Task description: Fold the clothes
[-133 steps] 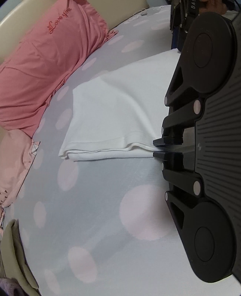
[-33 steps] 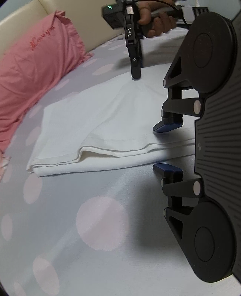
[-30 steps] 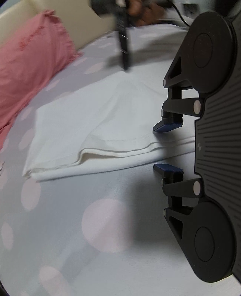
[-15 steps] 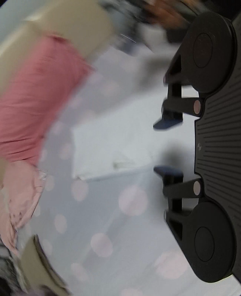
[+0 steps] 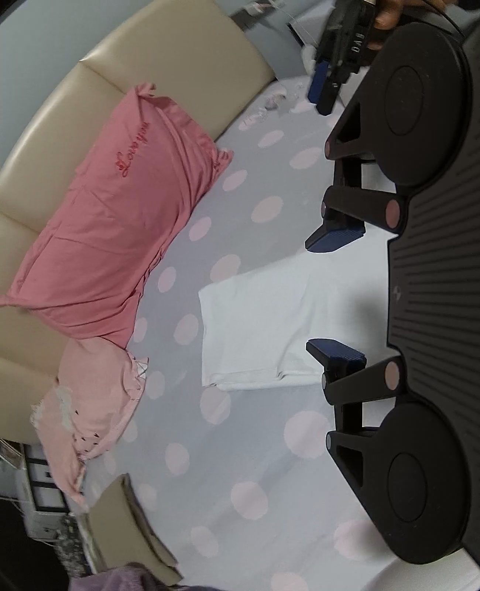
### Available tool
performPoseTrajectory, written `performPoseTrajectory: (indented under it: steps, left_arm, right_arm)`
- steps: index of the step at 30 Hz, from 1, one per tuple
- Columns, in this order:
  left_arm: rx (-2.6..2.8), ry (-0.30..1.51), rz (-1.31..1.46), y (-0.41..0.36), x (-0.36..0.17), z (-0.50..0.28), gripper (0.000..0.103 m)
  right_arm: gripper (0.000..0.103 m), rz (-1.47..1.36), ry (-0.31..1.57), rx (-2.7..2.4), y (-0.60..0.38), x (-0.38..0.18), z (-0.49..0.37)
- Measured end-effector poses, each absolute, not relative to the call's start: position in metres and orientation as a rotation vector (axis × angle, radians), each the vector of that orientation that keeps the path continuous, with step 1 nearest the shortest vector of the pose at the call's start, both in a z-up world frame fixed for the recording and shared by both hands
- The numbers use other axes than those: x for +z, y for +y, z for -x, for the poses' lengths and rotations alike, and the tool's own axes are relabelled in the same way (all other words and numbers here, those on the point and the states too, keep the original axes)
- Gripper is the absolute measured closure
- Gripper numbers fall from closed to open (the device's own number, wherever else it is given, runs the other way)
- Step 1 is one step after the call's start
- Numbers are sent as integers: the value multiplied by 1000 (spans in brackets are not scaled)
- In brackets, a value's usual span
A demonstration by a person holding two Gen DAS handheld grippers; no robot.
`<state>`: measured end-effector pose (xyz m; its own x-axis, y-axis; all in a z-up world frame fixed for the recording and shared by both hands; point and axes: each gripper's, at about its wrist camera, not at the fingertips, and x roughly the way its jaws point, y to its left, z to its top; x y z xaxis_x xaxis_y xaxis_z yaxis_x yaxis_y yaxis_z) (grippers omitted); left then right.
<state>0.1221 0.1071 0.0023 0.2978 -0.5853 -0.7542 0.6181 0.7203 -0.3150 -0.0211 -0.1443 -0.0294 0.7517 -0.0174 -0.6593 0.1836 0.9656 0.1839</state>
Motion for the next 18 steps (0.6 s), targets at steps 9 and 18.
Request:
performPoseTrajectory:
  steps: [9, 18]
  left_arm:
    - [-740, 982, 6, 117, -139, -129, 60]
    - [-784, 994, -18, 131, -192, -108, 74]
  right_arm:
    - [43, -8, 732, -8, -110, -130, -7]
    - [43, -37, 744, -16, -118, -193, -8]
